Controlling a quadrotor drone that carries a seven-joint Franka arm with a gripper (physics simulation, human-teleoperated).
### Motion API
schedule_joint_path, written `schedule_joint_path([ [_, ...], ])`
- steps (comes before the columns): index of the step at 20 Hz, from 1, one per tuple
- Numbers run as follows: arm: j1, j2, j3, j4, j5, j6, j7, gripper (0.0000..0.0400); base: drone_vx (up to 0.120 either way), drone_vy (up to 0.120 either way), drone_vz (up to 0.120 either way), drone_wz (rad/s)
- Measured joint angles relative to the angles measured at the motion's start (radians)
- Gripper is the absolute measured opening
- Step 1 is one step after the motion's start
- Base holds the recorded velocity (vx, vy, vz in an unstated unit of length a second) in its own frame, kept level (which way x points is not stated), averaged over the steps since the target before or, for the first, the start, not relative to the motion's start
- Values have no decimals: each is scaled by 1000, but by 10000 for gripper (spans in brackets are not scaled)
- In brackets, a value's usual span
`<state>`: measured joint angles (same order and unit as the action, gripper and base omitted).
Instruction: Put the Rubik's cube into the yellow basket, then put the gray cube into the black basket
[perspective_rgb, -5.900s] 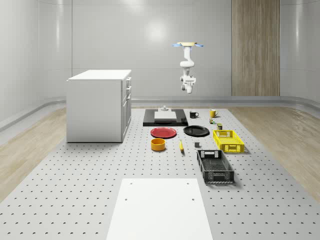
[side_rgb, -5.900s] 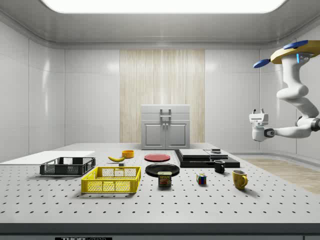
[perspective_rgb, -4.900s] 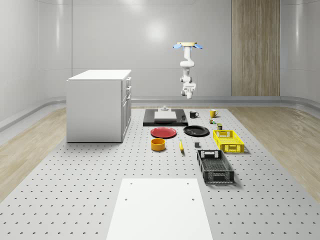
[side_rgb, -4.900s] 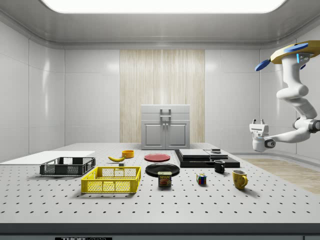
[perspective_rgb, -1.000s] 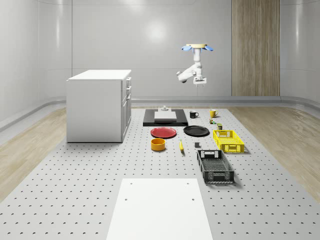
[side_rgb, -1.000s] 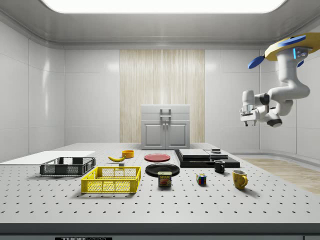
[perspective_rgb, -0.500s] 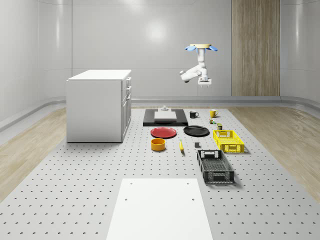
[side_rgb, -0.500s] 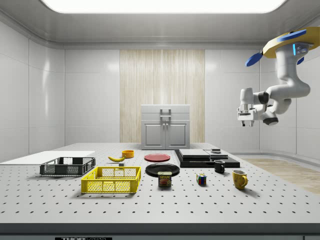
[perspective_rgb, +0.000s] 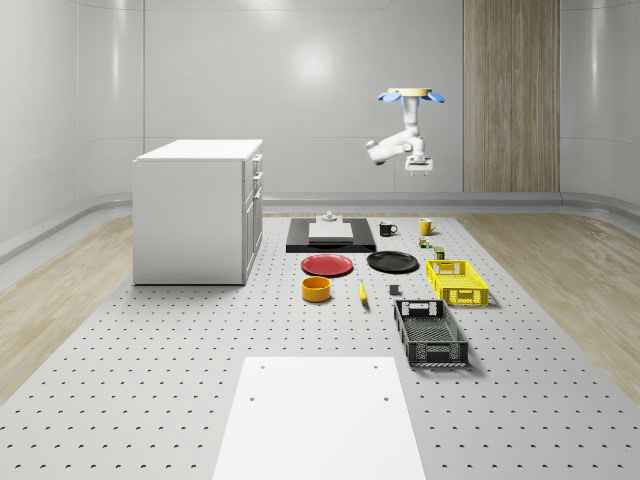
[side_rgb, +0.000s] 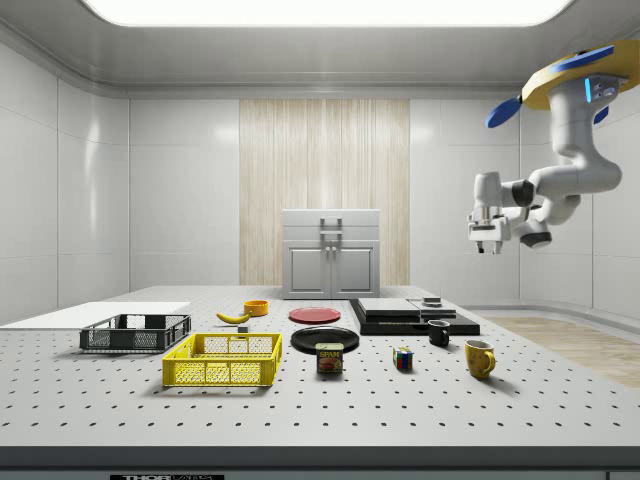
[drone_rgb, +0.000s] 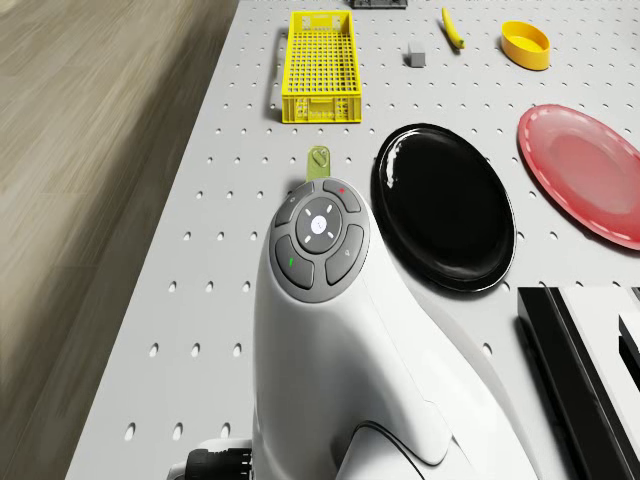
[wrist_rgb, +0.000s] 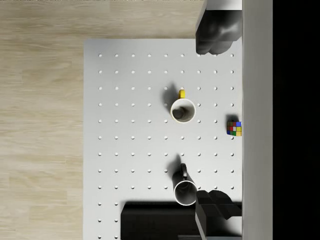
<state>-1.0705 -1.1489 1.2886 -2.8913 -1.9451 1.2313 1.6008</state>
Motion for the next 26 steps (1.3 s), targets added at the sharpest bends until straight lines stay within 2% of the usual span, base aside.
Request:
schedule_joint_path([
  [3,-6,-15,5,1,8,13,5,400,120,67,0,0],
  [26,-38,-119,35,8,61,109,36,400,120,0,-120,0],
])
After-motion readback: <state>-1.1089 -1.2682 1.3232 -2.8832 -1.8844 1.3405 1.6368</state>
